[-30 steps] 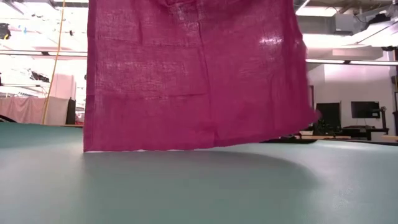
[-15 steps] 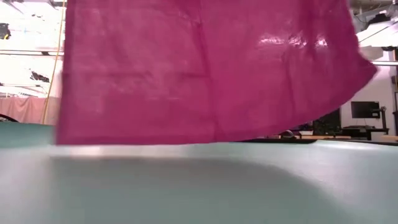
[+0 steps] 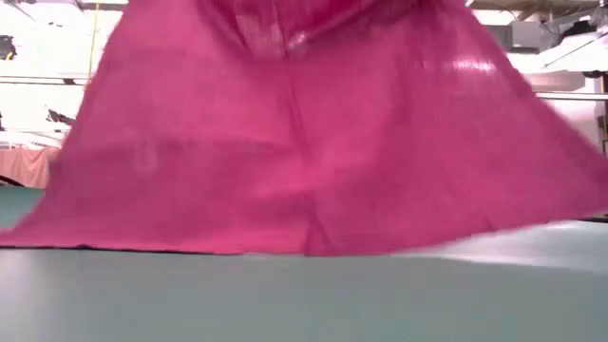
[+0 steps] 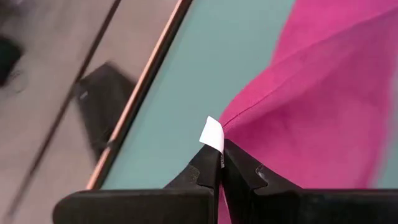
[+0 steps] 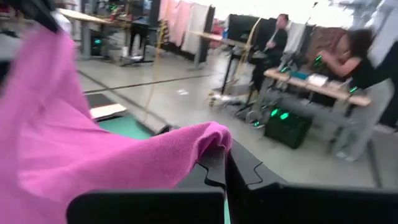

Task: Roll towel
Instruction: Fold the violet towel

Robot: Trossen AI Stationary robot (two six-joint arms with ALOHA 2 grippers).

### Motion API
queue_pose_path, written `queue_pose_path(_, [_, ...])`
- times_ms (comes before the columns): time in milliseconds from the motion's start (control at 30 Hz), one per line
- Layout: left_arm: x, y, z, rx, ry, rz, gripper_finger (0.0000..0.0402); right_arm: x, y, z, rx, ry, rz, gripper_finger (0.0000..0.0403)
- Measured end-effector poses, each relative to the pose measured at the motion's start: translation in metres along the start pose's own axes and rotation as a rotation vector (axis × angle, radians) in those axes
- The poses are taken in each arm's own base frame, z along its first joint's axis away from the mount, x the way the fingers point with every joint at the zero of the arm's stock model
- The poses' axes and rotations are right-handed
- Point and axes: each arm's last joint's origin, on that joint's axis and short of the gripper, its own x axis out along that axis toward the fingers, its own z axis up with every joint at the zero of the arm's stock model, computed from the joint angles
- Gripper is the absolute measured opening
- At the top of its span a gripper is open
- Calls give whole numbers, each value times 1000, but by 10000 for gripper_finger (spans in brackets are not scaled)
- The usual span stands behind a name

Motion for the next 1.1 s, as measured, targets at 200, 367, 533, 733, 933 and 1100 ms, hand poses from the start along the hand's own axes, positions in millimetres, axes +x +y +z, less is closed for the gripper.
queue_pose_path(200, [72, -14, -13, 94, 119, 67, 0, 23, -17, -35, 27, 175, -25, 11])
queue_pose_path(367, [123, -15, -29, 88, 167, 58, 0, 39, -25, -60, -10, 322, -123, 11])
queue_pose_path(533, [150, -18, -41, 65, 195, -31, 0, 53, -19, -78, -94, 427, -178, 11])
queue_pose_path(733, [149, -32, -45, 26, 193, -104, 0, 58, -6, -95, -147, 504, -176, 8])
queue_pose_path(933, [138, -56, -47, 46, 164, -183, 0, 38, 3, -99, -107, 538, -107, 7])
queue_pose_path(1100, [138, -76, -51, 62, 100, -239, 0, 17, 9, -100, -59, 567, -37, 9])
